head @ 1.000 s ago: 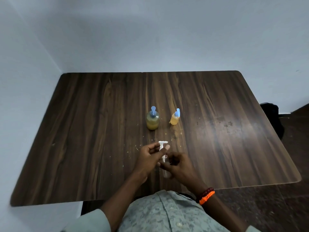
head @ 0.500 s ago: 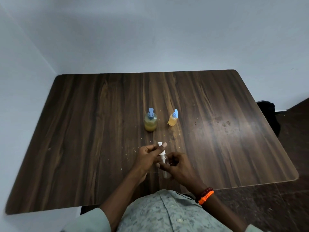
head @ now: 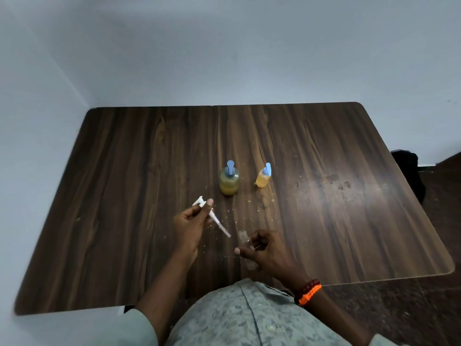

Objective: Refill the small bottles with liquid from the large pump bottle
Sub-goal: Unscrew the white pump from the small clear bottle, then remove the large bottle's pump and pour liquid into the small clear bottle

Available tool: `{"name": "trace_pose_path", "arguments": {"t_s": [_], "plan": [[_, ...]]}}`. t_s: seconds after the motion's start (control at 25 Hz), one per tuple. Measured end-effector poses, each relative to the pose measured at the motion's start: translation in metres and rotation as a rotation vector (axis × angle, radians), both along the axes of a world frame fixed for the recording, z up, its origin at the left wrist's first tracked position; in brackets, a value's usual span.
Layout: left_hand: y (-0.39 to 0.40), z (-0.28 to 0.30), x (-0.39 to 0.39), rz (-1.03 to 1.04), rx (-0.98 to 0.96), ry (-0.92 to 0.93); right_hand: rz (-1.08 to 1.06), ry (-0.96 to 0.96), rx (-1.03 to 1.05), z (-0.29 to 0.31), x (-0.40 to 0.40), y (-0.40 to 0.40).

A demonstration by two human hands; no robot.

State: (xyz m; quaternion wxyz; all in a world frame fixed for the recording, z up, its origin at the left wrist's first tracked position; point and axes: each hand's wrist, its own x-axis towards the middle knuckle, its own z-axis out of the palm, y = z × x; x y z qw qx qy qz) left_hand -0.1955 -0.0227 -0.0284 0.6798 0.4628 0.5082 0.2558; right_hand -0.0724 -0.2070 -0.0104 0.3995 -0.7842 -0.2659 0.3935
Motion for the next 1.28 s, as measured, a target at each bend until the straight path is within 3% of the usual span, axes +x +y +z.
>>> {"name": "trace_pose_path", "arguments": {"t_s": [0.08,0.2,0.44,0.6,0.96,1.16,1.28], "plan": [[0.01,-0.012,-0.014,0.018,0.079,0.14,0.004,-0.025,-0.012,-0.002,0.0,0.001],[0.002,-0.032,-0.021,-0.123,0.167,0.328,0.01,-0.028,-0.025,-0.004,-0.001,0.004],[-0.031,-0.06,-0.007,-0.323,0.204,0.375,-0.006,-0.018,-0.027,-0.006,0.0,0.006],[-0.038,-0.059,0.004,-0.281,0.273,0.476,-0.032,-0.003,-0.031,-0.007,0.002,0.002],[-0.04,-0.075,0.011,-0.313,0.356,0.499,-0.036,0.004,-0.054,0.0,0.008,0.001],[-0.002,-0.055,0.028,-0.191,0.399,0.32,-0.074,0.027,-0.055,0.003,0.015,0.001],[0.046,-0.031,0.057,-0.3,0.471,0.29,-0.093,0.045,-0.052,0.005,0.017,-0.001]]}}
